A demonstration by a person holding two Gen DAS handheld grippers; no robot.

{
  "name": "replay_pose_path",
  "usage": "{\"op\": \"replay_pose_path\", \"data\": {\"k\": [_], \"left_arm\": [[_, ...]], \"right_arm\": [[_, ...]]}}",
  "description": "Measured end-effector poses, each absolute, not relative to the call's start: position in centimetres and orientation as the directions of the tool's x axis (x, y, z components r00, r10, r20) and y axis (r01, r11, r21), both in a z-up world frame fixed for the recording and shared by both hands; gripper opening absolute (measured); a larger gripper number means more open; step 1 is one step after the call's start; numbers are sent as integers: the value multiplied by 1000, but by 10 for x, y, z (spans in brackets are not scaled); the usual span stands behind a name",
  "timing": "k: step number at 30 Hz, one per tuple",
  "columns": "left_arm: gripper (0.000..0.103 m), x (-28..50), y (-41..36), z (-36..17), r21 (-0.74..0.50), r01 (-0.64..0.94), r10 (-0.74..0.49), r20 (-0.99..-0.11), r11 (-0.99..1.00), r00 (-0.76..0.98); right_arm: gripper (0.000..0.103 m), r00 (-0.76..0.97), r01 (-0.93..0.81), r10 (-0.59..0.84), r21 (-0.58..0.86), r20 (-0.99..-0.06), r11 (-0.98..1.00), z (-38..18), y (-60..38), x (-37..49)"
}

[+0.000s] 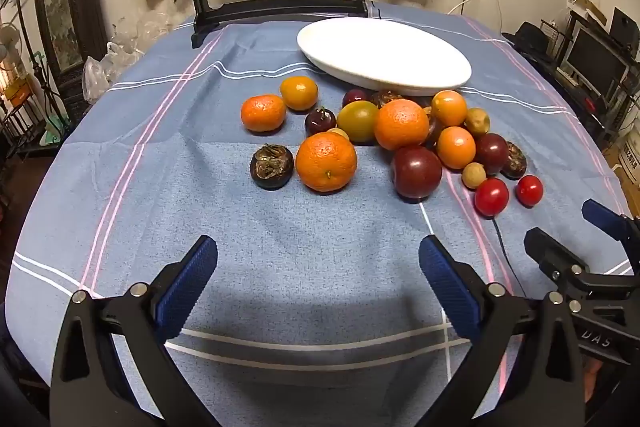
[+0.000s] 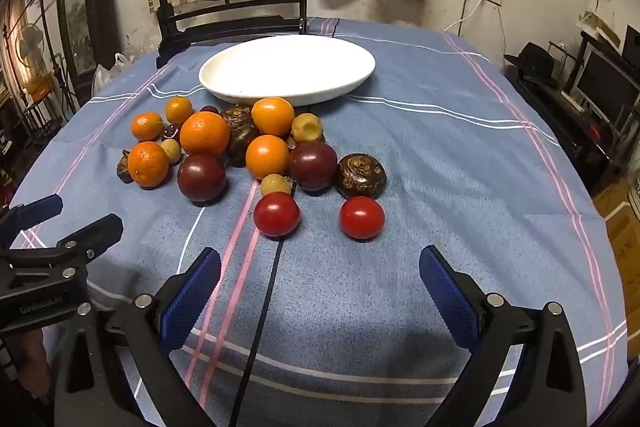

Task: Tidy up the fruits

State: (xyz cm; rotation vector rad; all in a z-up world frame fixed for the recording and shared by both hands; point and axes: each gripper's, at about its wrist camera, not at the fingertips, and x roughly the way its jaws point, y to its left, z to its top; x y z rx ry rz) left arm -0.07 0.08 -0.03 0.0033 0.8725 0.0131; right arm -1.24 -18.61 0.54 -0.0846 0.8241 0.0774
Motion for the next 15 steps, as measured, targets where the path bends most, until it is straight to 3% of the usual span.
{"op": "replay_pose_path", "data": {"k": [8, 15], "left_arm": [[99, 4, -5, -1, 18, 1, 14, -770, 1000, 637], [99, -3, -1, 1, -8, 8, -12, -761, 1000, 649]], "right_arm": [[100, 681, -34, -13, -49, -732, 998, 3, -196, -10], [100, 645, -83, 51, -3, -763, 997, -1, -191, -3]]}}
